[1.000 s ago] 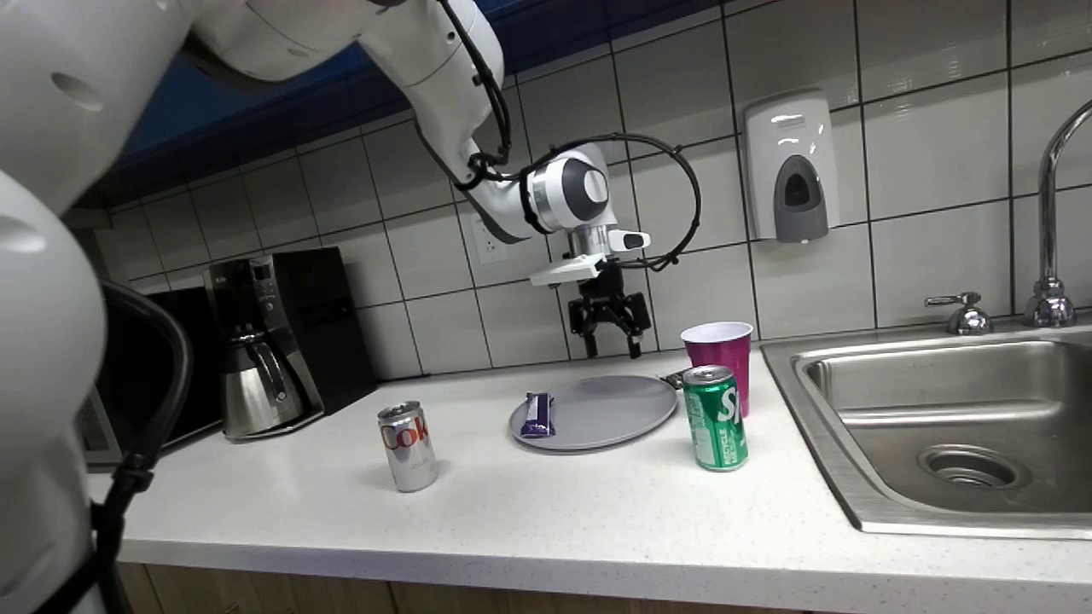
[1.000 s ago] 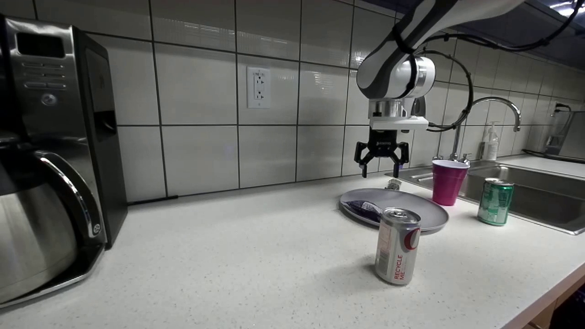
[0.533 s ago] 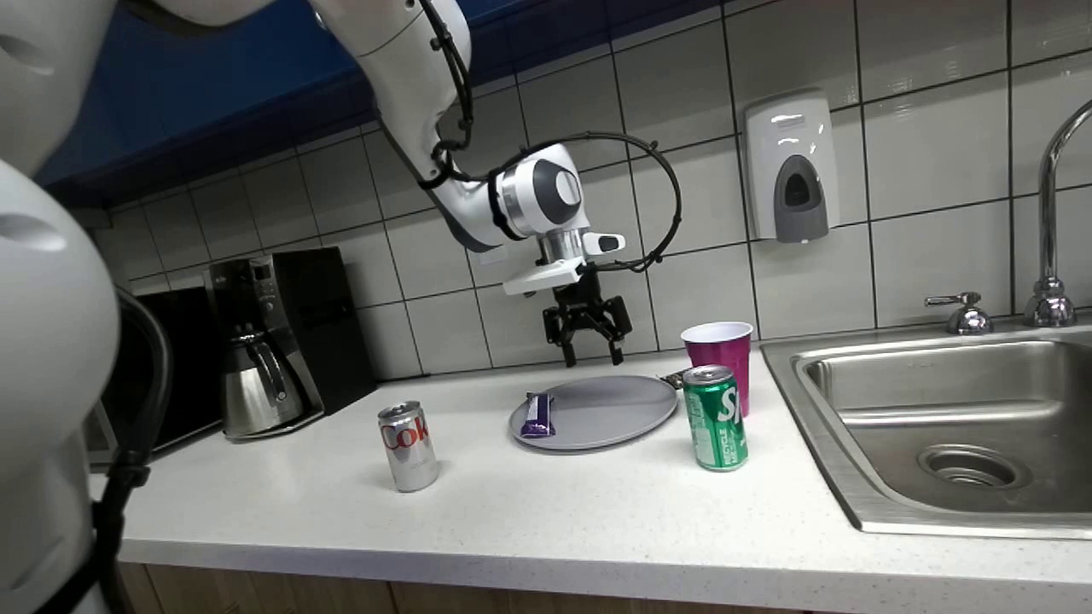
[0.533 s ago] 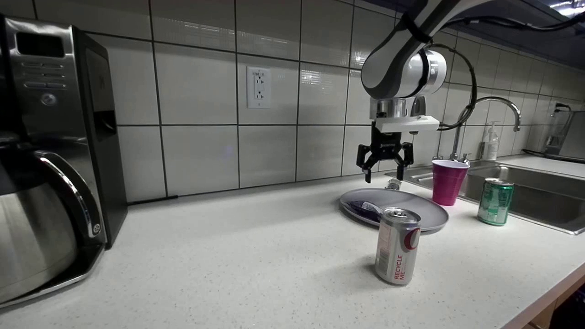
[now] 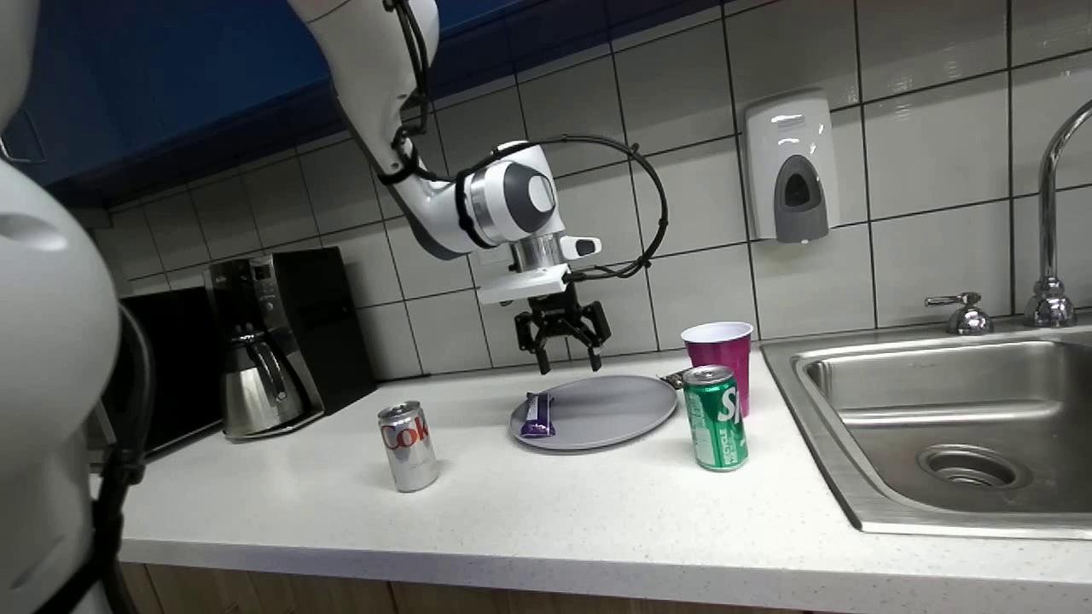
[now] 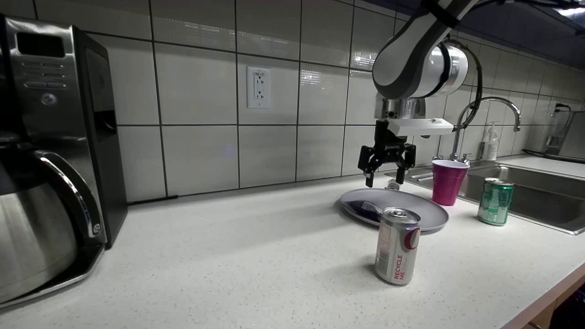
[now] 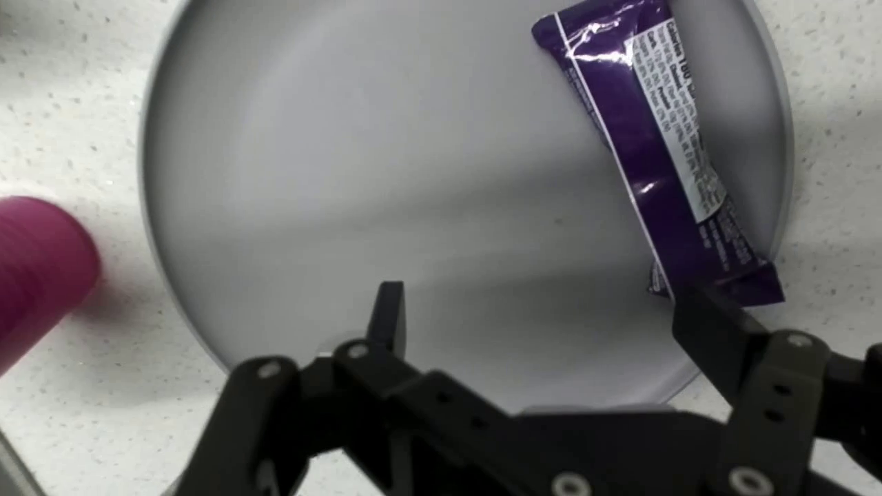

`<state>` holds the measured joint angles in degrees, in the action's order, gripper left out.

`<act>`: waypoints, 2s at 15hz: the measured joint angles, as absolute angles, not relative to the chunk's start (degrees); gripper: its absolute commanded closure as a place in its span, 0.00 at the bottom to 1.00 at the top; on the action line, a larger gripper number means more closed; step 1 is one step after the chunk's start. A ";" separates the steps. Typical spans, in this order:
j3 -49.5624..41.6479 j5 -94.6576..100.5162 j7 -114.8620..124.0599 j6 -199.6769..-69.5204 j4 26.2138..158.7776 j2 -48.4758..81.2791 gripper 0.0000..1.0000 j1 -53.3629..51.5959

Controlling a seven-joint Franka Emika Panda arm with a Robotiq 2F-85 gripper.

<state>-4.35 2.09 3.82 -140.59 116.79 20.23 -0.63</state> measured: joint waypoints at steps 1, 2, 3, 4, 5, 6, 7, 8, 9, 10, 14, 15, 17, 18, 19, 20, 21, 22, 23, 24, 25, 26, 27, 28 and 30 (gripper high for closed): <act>-3.93 1.71 2.16 -141.52 118.04 19.48 0.00 -0.58; -3.49 1.39 0.40 -142.22 119.14 18.82 0.00 -0.49; -3.09 1.19 -1.39 -142.71 120.17 18.16 0.00 -0.43; -2.65 1.01 -3.23 -143.05 121.13 17.57 0.00 -0.32; -2.21 0.76 -5.13 -143.20 122.05 16.98 0.00 -0.16; -1.75 0.18 -7.29 -143.22 122.90 16.44 0.00 0.05; -1.28 -0.64 -9.74 -143.22 123.67 16.01 0.00 0.33; -0.91 -1.33 -11.89 -143.22 124.33 15.64 0.00 0.61; -0.54 -2.03 -13.95 -143.22 124.89 15.37 0.00 0.95; -0.30 -2.75 -16.03 -143.20 125.40 15.12 0.00 1.25; 0.18 -3.76 -22.03 -143.04 126.37 14.98 0.00 2.47; 0.19 -3.76 -22.99 -142.99 126.46 14.98 0.00 2.67; 0.19 -3.76 -24.48 -142.89 126.56 14.99 0.00 2.98; 0.20 -3.76 -25.03 -142.83 126.57 14.99 0.00 3.04; 0.22 -3.76 -25.56 -142.78 126.57 14.99 0.00 3.06; 0.29 -3.76 -26.00 -142.72 126.57 14.99 0.00 3.06; 0.42 -3.76 -26.30 -142.70 126.57 15.00 0.00 3.06; 0.60 -3.76 -26.44 -142.69 126.57 15.02 0.00 3.06; 0.79 -3.75 -26.48 -142.68 126.57 15.06 0.00 3.06; 0.95 -3.75 -26.48 -142.67 126.56 15.13 0.00 3.06; 1.08 -3.75 -26.48 -142.67 126.56 15.23 0.00 3.06; 1.17 -3.75 -26.48 -142.67 126.56 15.34 0.00 3.06; 1.21 -3.74 -26.48 -142.65 126.54 15.47 0.00 3.06; 1.26 -3.74 -26.48 -142.65 126.50 15.65 0.00 3.06; 1.34 -3.74 -26.48 -142.64 126.31 16.13 0.00 3.06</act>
<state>1.34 -3.74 -26.48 -142.64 126.31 16.13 3.06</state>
